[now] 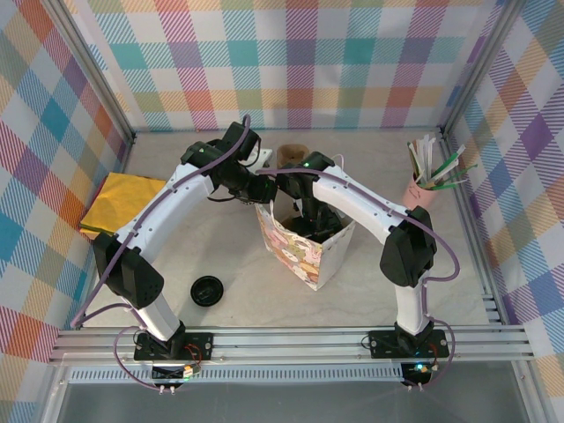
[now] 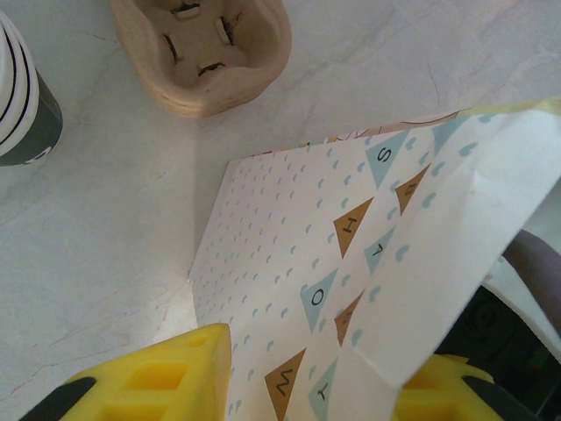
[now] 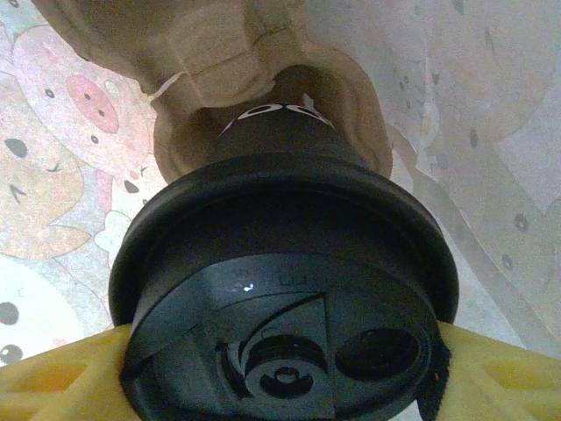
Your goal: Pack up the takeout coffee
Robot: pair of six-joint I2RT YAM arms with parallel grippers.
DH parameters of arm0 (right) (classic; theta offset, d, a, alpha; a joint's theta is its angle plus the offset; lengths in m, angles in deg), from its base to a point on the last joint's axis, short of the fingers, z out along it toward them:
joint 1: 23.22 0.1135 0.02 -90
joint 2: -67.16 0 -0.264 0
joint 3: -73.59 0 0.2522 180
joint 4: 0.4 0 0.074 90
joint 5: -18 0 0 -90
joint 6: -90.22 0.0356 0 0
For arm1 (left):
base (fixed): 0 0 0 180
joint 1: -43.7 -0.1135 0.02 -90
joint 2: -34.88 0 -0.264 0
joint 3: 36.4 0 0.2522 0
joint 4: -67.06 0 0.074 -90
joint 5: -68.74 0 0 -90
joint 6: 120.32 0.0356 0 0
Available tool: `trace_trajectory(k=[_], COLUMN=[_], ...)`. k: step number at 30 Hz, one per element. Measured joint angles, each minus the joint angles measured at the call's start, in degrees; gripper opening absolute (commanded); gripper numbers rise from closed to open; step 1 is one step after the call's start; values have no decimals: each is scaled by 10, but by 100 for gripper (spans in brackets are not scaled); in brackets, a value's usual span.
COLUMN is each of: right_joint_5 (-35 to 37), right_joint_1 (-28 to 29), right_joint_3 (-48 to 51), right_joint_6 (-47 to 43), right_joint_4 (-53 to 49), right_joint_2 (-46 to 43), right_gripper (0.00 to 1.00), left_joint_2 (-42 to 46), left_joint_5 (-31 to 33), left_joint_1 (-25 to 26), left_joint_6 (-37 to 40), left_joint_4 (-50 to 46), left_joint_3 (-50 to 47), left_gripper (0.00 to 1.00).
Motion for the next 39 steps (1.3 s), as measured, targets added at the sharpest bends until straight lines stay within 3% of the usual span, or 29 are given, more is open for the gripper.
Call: trace_trajectory(k=[39], right_joint_5=[-3], right_joint_1=[0], right_joint_3=[23], right_joint_6=[0], right_joint_4=[21], right_joint_2=[-1], right_gripper=[71], left_joint_2=[0], left_joint_5=[0], left_joint_1=[0], left_joint_6=[-2], left_joint_4=[0], left_joint_3=[-8], left_gripper=[33])
